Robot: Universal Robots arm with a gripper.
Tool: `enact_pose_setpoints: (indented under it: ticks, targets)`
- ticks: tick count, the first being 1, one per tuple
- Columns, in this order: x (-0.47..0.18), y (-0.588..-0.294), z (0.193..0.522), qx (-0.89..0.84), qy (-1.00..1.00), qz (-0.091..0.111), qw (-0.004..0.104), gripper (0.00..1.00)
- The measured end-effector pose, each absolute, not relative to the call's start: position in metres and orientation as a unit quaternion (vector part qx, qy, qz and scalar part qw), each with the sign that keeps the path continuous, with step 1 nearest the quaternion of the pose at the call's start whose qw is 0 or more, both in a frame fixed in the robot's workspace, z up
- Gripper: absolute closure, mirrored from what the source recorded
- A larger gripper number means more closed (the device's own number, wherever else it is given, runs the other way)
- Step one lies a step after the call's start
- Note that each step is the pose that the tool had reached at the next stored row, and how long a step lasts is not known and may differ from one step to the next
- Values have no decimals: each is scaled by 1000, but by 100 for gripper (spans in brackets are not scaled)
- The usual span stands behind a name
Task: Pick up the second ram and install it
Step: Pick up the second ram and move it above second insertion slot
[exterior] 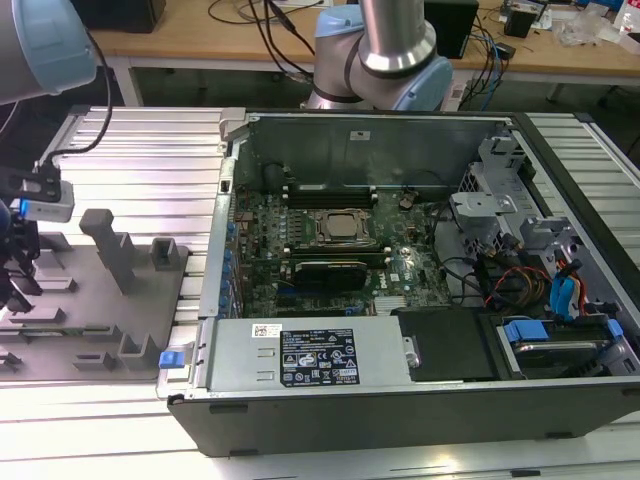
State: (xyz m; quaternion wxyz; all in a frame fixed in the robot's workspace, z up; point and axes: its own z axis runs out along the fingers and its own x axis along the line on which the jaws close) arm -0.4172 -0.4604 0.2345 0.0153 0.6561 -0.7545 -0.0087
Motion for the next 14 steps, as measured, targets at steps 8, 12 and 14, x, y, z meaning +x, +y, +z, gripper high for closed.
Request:
enact_pose_setpoints:
  ticks: [8, 12, 14]
  targets:
    - [-407, -482, 225, 660, -751, -9, 15, 70]
    - [-399, -482, 218, 696, -718, -8, 16, 70]
    - [-392, -482, 214, 701, -713, -8, 16, 70]
